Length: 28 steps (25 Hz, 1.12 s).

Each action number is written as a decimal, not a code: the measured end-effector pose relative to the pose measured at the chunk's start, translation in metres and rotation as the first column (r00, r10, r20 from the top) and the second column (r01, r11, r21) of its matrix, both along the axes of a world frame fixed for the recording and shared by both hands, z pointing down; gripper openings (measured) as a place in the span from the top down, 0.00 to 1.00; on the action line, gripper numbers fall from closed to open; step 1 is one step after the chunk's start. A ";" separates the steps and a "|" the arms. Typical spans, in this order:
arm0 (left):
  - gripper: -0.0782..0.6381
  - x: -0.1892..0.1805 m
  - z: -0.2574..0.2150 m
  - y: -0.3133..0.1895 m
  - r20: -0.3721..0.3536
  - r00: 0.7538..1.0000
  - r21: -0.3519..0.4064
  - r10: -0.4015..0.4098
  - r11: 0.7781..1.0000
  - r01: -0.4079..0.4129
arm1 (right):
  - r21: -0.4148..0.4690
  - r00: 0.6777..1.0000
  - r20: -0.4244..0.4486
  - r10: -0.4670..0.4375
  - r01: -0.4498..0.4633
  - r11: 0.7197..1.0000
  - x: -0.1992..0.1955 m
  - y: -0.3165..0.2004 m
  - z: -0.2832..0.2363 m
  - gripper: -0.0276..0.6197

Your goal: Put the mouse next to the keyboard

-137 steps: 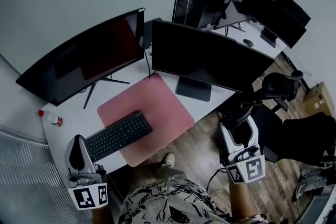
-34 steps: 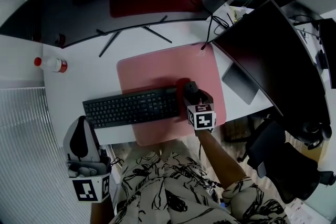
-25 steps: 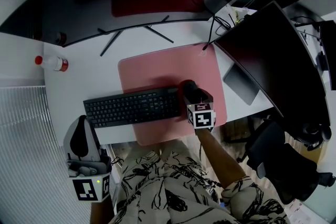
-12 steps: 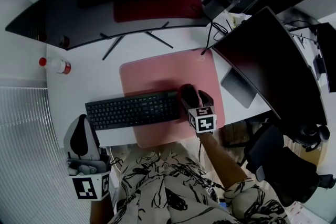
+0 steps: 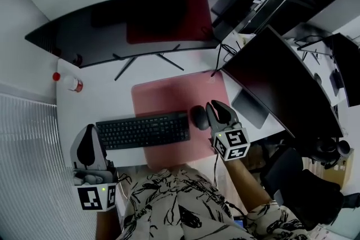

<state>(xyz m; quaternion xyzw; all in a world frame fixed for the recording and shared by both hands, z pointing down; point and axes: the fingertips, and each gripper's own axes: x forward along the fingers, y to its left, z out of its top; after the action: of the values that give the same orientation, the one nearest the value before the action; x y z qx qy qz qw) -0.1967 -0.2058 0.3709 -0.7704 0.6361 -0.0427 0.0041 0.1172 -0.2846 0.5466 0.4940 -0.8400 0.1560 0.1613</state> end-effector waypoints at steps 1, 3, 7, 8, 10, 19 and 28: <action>0.90 0.000 -0.002 -0.001 -0.001 1.000 0.003 0.001 1.000 -0.001 | 0.023 1.000 0.014 0.001 -0.001 1.000 0.000 -0.002 -0.013 0.86; 0.90 0.001 -0.006 -0.003 -0.003 1.000 0.012 0.004 1.000 -0.004 | 0.063 0.999 0.037 0.004 -0.006 0.998 0.001 -0.005 -0.036 0.93; 0.90 0.001 -0.015 -0.007 -0.005 1.000 0.037 0.010 0.999 -0.010 | 0.151 0.998 0.068 -0.003 -0.007 0.989 0.002 -0.009 -0.082 0.95; 0.90 0.000 -0.017 -0.008 -0.004 1.000 0.047 0.009 0.999 -0.008 | 0.176 0.997 0.077 -0.009 -0.005 0.984 0.003 -0.011 -0.094 0.95; 0.90 0.000 -0.025 -0.009 -0.003 1.000 0.069 0.003 0.998 -0.003 | 0.232 0.995 0.097 -0.019 -0.004 0.973 0.005 -0.011 -0.121 0.95; 0.90 -0.005 -0.062 0.006 0.009 0.999 0.151 -0.032 0.988 0.030 | 0.414 0.985 0.172 -0.001 -0.071 0.907 0.033 0.012 -0.217 0.95; 0.90 -0.025 -0.075 0.013 0.035 0.996 0.195 -0.078 0.978 0.070 | 0.538 0.985 0.169 0.033 -0.120 0.834 0.061 0.028 -0.257 0.95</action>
<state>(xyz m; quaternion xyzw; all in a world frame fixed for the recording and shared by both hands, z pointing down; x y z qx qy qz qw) -0.2216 -0.1930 0.2957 -0.7410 0.6653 0.0030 0.0909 0.1779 -0.2570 0.2896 0.5392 -0.8389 -0.0462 -0.0576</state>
